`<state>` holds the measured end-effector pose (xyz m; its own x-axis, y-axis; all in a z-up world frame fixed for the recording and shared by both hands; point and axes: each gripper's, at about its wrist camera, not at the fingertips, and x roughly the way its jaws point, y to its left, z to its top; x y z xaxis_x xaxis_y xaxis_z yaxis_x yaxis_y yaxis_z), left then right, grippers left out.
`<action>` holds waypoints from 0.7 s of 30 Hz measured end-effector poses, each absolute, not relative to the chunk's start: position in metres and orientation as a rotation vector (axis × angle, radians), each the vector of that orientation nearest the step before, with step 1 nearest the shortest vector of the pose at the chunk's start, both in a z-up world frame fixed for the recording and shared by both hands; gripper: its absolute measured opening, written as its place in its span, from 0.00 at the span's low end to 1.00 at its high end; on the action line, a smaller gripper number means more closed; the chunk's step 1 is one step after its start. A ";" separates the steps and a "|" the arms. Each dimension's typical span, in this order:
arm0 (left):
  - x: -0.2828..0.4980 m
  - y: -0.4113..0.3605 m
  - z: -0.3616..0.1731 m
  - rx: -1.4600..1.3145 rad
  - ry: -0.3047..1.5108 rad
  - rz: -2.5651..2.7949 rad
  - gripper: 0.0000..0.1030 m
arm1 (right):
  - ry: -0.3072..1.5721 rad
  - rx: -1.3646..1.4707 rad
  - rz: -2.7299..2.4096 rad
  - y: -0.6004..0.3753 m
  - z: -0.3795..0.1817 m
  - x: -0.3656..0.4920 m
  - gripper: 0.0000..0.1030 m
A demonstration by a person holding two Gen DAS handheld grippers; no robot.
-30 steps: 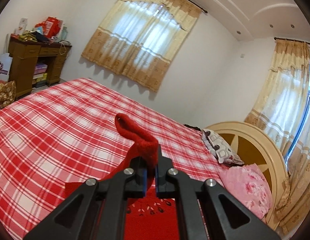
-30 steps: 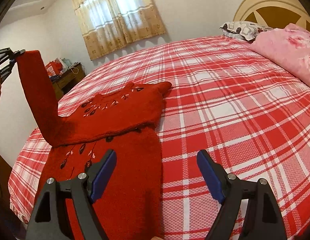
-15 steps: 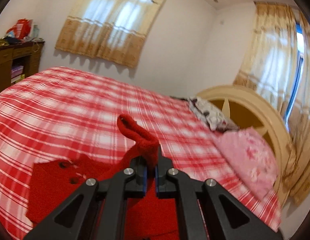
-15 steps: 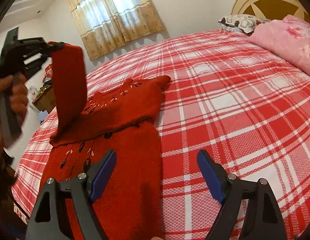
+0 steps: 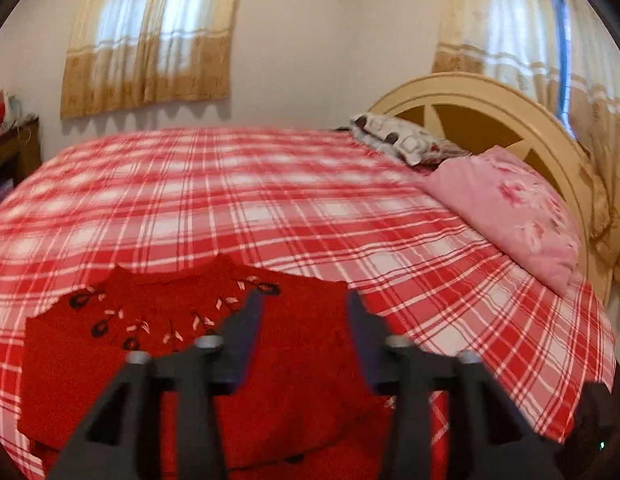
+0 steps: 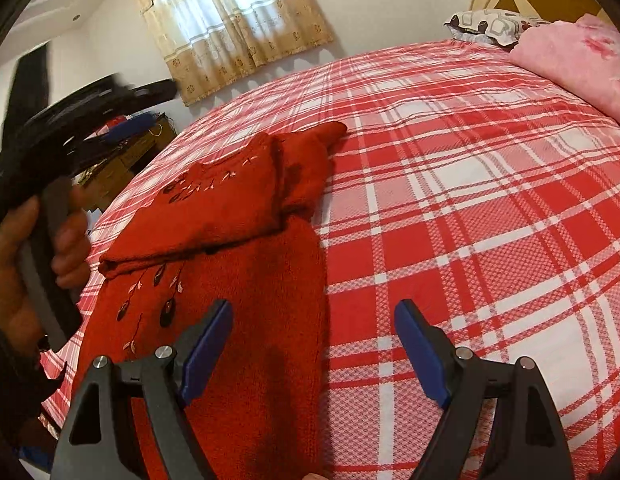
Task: Fold small clothes
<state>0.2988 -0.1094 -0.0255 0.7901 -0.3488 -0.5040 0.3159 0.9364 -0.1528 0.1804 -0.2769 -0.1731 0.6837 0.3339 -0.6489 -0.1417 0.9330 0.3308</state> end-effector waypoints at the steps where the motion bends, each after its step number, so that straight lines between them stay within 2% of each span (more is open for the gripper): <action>1: 0.296 -0.106 -0.024 -0.053 0.539 -0.355 0.65 | 0.775 0.265 0.271 -0.277 -0.173 0.180 0.81; 2: 0.289 -0.097 -0.022 -0.032 0.524 -0.341 0.69 | 0.775 0.267 0.272 -0.277 -0.173 0.180 0.81; 9: 0.274 -0.006 -0.054 0.176 0.551 -0.014 0.72 | 0.734 0.276 0.309 -0.278 -0.164 0.174 0.81; 13: 0.275 0.067 -0.086 0.163 0.661 0.178 0.72 | 0.735 0.261 0.320 -0.273 -0.148 0.177 0.81; 16: 0.281 0.086 -0.108 0.137 0.749 0.194 0.73 | 0.772 0.230 0.321 -0.265 -0.131 0.192 0.81; 17: 0.283 0.087 -0.112 0.129 0.762 0.187 0.73 | 0.786 0.218 0.322 -0.261 -0.126 0.198 0.79; 19: 0.284 0.086 -0.118 0.114 0.769 0.168 0.73 | 0.796 0.201 0.339 -0.252 -0.113 0.216 0.66; 21: 0.285 0.082 -0.121 0.115 0.763 0.164 0.77 | 0.819 0.185 0.332 -0.243 -0.109 0.237 0.61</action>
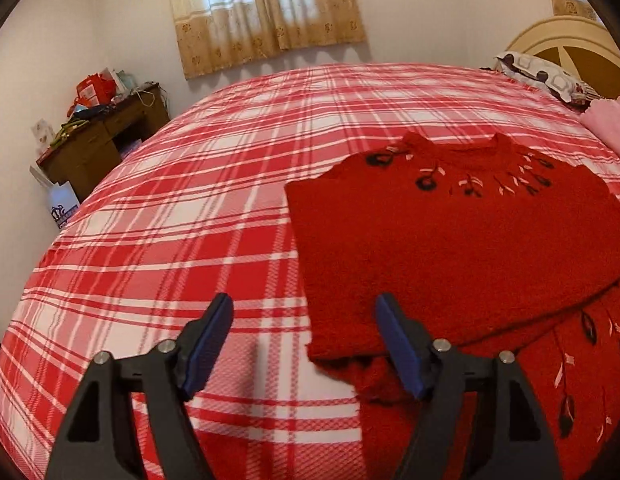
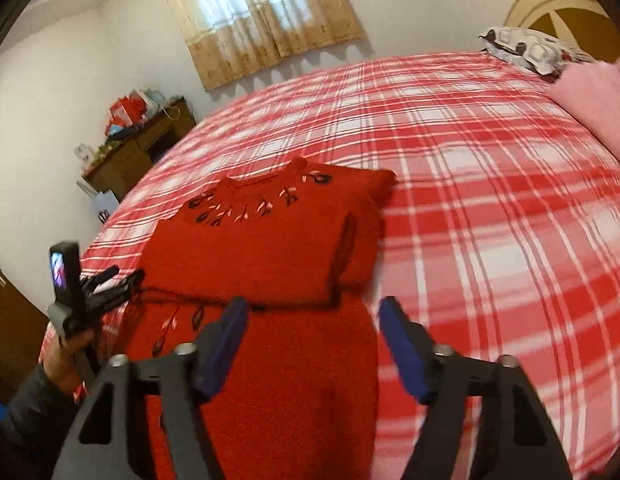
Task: Fold small clothes
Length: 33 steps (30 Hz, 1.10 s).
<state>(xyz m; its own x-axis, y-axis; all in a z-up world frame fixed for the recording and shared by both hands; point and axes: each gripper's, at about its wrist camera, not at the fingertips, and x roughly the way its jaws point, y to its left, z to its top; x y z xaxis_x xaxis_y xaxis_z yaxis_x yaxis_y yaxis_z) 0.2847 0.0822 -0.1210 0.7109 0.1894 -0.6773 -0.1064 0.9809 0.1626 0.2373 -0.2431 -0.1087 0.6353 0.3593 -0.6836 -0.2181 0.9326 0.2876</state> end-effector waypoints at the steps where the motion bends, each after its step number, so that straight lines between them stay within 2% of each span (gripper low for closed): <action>1: 0.286 0.078 -0.124 0.108 0.759 0.159 0.77 | 0.832 0.181 0.317 -0.239 -0.109 0.251 0.58; 3: 0.284 0.078 -0.127 0.106 0.769 0.148 0.78 | 0.844 0.145 0.294 -0.228 -0.114 0.274 0.54; 4: 0.283 0.077 -0.127 0.107 0.767 0.147 0.78 | 0.856 0.123 0.283 -0.223 -0.118 0.284 0.47; 6: 0.283 0.081 -0.128 0.091 0.765 0.139 0.86 | 0.890 0.117 0.264 -0.217 -0.130 0.300 0.38; 7: 0.283 0.084 -0.129 0.069 0.778 0.135 0.91 | 0.927 0.102 0.259 -0.212 -0.141 0.310 0.30; 8: 0.285 0.091 -0.134 0.051 0.786 0.132 0.93 | 0.947 0.062 0.227 -0.208 -0.149 0.315 0.23; 9: 0.285 0.093 -0.135 0.033 0.793 0.126 0.93 | 0.964 0.013 0.144 -0.208 -0.159 0.319 0.20; 12: 0.285 0.097 -0.136 -0.001 0.805 0.111 0.96 | 0.963 0.034 0.109 -0.216 -0.163 0.315 0.21; 15: 0.283 0.096 -0.136 0.003 0.798 0.124 0.99 | 0.920 -0.098 0.037 -0.198 -0.148 0.302 0.22; 17: 0.283 0.094 -0.137 0.017 0.794 0.133 1.00 | 0.864 -0.110 0.059 -0.183 -0.133 0.295 0.29; 18: 0.283 0.092 -0.137 0.024 0.794 0.139 1.00 | 0.847 -0.100 0.109 -0.176 -0.127 0.294 0.39; 19: 0.283 0.093 -0.137 0.027 0.795 0.138 1.00 | 0.845 -0.096 0.156 -0.169 -0.125 0.294 0.44; 26: 0.284 0.098 -0.138 -0.009 0.805 0.125 1.00 | 0.977 -0.051 0.233 -0.161 -0.159 0.304 0.43; 33: 0.283 0.097 -0.138 0.002 0.802 0.128 1.00 | 0.955 0.002 0.282 -0.191 -0.157 0.290 0.39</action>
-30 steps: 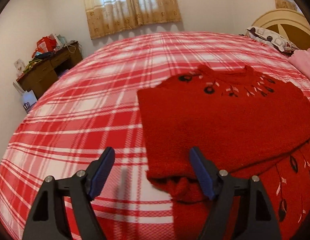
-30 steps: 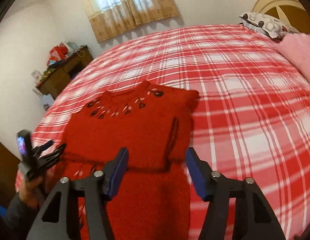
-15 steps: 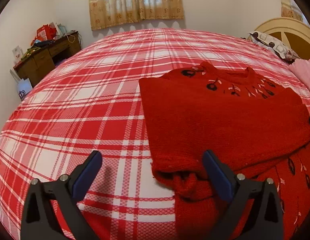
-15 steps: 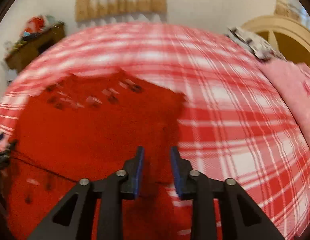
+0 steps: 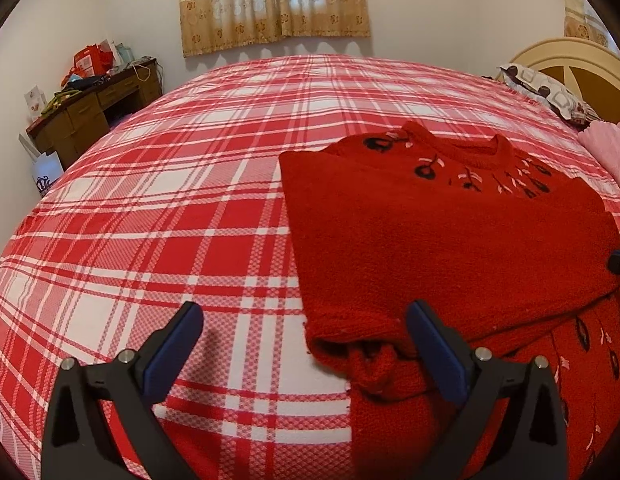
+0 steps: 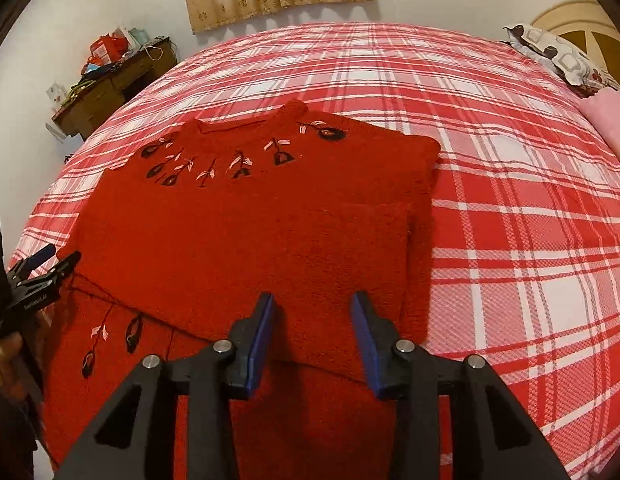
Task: Fold small clothes
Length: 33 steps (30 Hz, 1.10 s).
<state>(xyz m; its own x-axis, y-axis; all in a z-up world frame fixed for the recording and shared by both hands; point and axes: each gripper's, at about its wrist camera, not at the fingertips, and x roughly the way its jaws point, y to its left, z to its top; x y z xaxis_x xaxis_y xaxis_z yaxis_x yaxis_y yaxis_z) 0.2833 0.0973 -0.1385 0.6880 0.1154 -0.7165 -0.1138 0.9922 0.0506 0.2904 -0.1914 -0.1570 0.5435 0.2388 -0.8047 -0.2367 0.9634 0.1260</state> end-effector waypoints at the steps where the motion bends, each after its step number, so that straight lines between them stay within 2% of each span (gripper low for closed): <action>1: 0.283 0.098 -0.139 0.001 0.803 0.127 1.00 | 0.951 0.008 0.284 -0.193 -0.156 0.288 0.39; 22: 0.283 0.098 -0.140 -0.018 0.816 0.131 1.00 | 0.869 0.051 0.272 -0.197 -0.164 0.285 0.39; 33: 0.277 0.105 -0.137 -0.087 0.839 0.113 1.00 | 0.866 -0.028 0.247 -0.183 -0.154 0.272 0.41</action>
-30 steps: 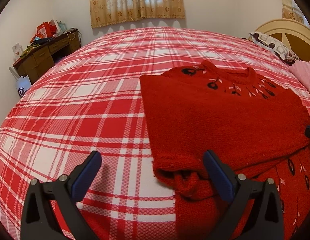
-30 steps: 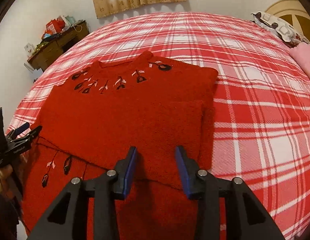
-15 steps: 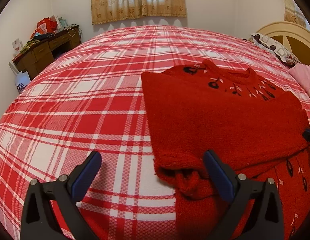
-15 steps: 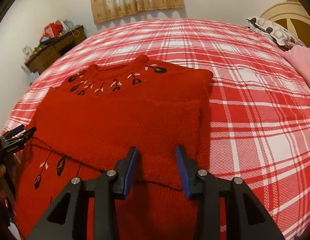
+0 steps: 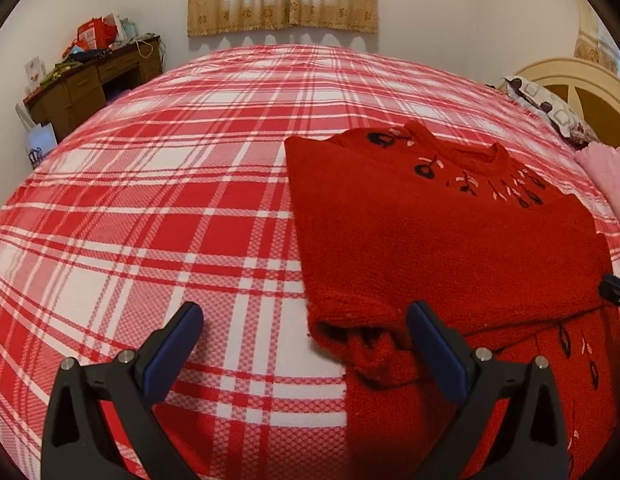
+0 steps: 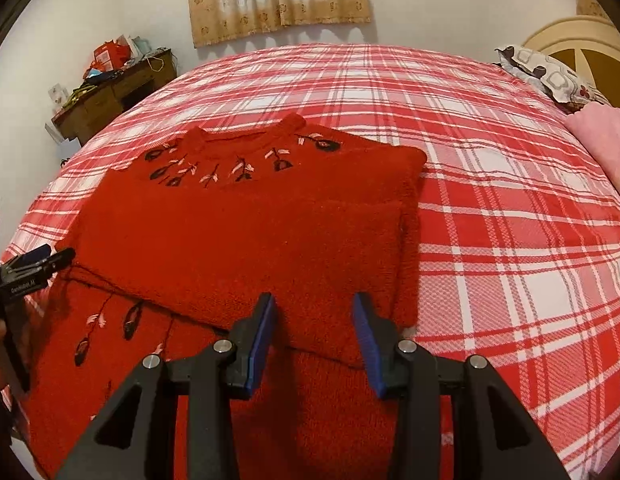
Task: Fold small clothes
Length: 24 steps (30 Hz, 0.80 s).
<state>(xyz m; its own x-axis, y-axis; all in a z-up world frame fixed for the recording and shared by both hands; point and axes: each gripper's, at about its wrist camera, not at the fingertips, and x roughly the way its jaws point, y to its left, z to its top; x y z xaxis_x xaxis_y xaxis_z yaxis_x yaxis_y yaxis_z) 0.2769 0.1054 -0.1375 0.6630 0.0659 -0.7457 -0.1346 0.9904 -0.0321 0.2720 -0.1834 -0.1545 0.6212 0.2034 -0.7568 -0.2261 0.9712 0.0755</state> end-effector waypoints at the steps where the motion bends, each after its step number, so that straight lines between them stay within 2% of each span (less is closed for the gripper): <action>1: 0.273 0.103 -0.135 -0.080 0.836 0.113 1.00 | 0.863 -0.028 0.250 -0.183 -0.153 0.270 0.43; 24: 0.212 0.055 -0.112 -0.031 0.807 -0.031 1.00 | 0.863 -0.066 0.274 -0.174 -0.150 0.209 0.46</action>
<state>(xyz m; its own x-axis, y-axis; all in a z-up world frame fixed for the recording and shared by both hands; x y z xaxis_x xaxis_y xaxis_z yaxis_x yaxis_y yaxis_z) 0.2124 0.0553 -0.1120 0.6915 -0.0397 -0.7213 0.0164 0.9991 -0.0393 0.2088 -0.1735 -0.1500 0.6173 0.2113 -0.7578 -0.2648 0.9628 0.0528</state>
